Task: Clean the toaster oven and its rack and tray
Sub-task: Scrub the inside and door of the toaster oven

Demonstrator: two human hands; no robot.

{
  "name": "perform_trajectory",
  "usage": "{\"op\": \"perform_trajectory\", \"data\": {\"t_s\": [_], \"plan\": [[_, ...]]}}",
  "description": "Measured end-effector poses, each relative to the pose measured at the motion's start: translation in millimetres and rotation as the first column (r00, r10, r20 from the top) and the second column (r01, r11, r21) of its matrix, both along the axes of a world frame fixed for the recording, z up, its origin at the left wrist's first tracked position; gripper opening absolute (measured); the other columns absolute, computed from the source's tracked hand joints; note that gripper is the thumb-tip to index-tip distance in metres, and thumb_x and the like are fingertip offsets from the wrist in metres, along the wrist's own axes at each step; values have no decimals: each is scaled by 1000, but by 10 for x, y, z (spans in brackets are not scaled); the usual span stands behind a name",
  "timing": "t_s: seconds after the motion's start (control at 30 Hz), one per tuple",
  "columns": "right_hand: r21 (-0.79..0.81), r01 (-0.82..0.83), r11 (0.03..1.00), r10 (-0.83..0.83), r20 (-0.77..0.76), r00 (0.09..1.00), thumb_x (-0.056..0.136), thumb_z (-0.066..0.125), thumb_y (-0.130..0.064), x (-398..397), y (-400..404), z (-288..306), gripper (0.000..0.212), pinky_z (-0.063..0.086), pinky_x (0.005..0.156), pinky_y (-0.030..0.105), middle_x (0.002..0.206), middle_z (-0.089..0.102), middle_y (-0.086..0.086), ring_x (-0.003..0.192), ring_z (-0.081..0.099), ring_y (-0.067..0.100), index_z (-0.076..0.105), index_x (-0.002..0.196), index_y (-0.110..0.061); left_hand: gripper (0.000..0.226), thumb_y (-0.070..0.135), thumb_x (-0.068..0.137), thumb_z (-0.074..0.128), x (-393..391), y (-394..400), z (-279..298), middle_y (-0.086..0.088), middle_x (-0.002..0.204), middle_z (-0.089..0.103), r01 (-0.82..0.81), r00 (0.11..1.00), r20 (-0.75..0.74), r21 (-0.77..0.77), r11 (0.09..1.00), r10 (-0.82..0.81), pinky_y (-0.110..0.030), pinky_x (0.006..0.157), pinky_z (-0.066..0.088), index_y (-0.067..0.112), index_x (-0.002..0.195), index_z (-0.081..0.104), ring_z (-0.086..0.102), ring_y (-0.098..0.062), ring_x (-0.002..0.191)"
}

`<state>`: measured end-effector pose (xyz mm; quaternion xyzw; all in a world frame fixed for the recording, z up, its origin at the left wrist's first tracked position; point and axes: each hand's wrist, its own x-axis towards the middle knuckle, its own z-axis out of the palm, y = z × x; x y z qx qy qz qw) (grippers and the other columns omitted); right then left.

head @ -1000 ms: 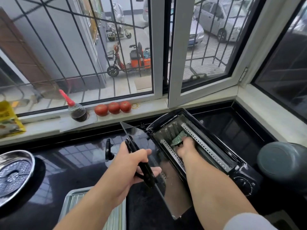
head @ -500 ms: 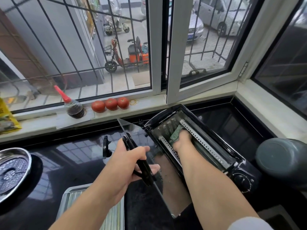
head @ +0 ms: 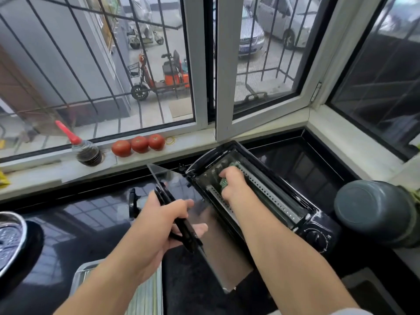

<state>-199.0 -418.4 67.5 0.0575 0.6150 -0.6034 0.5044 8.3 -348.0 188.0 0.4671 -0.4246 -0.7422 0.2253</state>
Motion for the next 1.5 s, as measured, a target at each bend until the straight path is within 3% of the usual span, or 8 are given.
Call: {"op": "perform_trajectory", "data": {"t_s": [0.13, 0.3, 0.43, 0.63, 0.77, 1.07, 1.37, 1.5], "plan": [[-134, 25, 991, -51, -195, 979, 64, 49, 3, 142, -200, 72, 80, 45, 97, 40, 121, 53, 7, 110, 51, 25, 45, 141, -20, 33, -7, 95, 53, 14, -11, -6, -17, 127, 64, -19, 1000, -3, 20, 1000, 19, -44, 70, 61, 25, 105, 48, 74, -50, 87], [-176, 156, 972, -178, -117, 977, 82, 39, 17, 6, -110, -11, 40, 49, 67, 27, 88, 56, 8, 78, 54, 22, 58, 103, -12, 29, -5, 96, 52, 3, -7, 3, -14, 125, 66, 0, 1000, -12, 10, 1000, 0, -47, 77, 60, 23, 104, 47, 74, -49, 88], [-234, 100, 967, -143, -173, 975, 85, 39, 15, 113, -70, -10, 73, 51, 79, 31, 125, 59, 8, 93, 58, 18, 43, 147, -24, 32, -6, 96, 51, 20, -28, -35, -12, 128, 66, -12, 1000, -20, 16, 1000, 13, -46, 75, 59, 24, 106, 47, 74, -50, 88], [-209, 183, 961, -210, -116, 971, 82, 41, 15, 57, -110, 4, 77, 54, 85, 36, 122, 61, 12, 95, 61, 25, 39, 150, -22, 31, -4, 96, 54, 15, -32, -37, -16, 128, 63, -1, 1000, -22, 15, 1000, 1, -47, 78, 59, 23, 109, 46, 74, -50, 89], [-176, 190, 966, -214, -127, 969, 96, 36, 7, 62, -38, -24, 55, 50, 55, 22, 115, 62, 8, 79, 56, 14, 50, 142, -21, 33, -4, 96, 53, 32, -41, -44, -17, 125, 66, 7, 999, -36, 15, 1000, -7, -48, 80, 59, 25, 112, 46, 74, -50, 89], [-186, 136, 973, -150, -64, 987, 98, 42, 4, -62, 19, -7, 50, 44, 97, 41, 112, 59, 5, 95, 57, 20, 53, 135, -28, 33, -4, 95, 53, -3, -44, -58, -23, 116, 67, -1, 1000, -12, 3, 1000, 1, -50, 82, 59, 25, 108, 45, 74, -50, 87], [87, -39, 995, 47, -89, 995, 94, 39, 4, -107, -28, -454, 28, 39, 49, 18, 67, 48, 6, 58, 41, 15, 50, 75, -13, 46, -6, 93, 55, 4, -5, -51, -13, 124, 68, 1, 999, -37, -1, 1000, -1, -45, 71, 62, 30, 118, 41, 74, -49, 90], [36, 60, 998, -61, 27, 998, 102, 34, -5, -171, 4, -453, 28, 42, 63, 26, 77, 52, 5, 66, 46, 14, 46, 79, -14, 38, -5, 94, 54, 30, -15, -64, -12, 126, 67, 5, 999, -48, -4, 1000, -5, -47, 74, 61, 28, 110, 42, 74, -48, 91]]}}
